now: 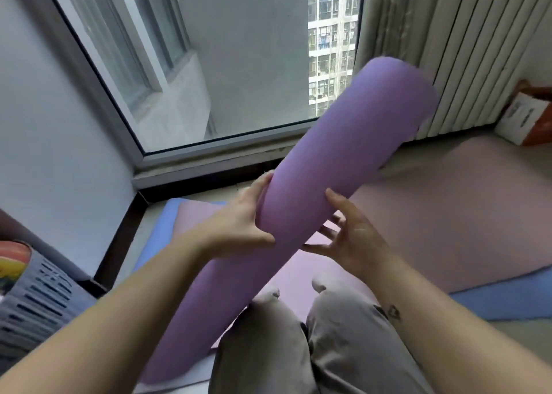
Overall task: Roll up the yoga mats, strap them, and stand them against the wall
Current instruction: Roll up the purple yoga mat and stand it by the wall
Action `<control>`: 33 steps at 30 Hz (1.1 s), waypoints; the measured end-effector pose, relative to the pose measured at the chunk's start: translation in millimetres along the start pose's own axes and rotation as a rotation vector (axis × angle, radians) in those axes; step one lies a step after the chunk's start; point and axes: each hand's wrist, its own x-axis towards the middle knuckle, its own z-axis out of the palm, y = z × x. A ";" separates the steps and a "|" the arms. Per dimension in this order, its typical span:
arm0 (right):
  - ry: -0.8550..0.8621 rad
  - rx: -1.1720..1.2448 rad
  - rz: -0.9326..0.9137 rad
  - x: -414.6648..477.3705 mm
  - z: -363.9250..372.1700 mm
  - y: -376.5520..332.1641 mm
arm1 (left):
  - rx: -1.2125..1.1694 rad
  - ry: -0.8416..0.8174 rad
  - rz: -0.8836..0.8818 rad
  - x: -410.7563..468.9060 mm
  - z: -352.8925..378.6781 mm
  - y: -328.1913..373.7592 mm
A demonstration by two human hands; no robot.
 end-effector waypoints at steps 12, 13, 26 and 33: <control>-0.033 -0.602 -0.352 48.4 -7.8 27.0 | -0.904 0.150 -0.187 24.4 29.2 -21.2; -0.022 -0.680 -0.344 53.9 -14.8 35.1 | -0.924 0.156 -0.215 25.5 37.4 -24.7; -0.115 -0.703 0.032 68.1 -44.2 19.8 | -0.822 0.015 -0.486 38.5 31.7 -29.0; 0.088 -0.707 0.034 61.4 -16.7 -10.6 | -0.783 0.124 -0.298 32.0 -18.4 -13.6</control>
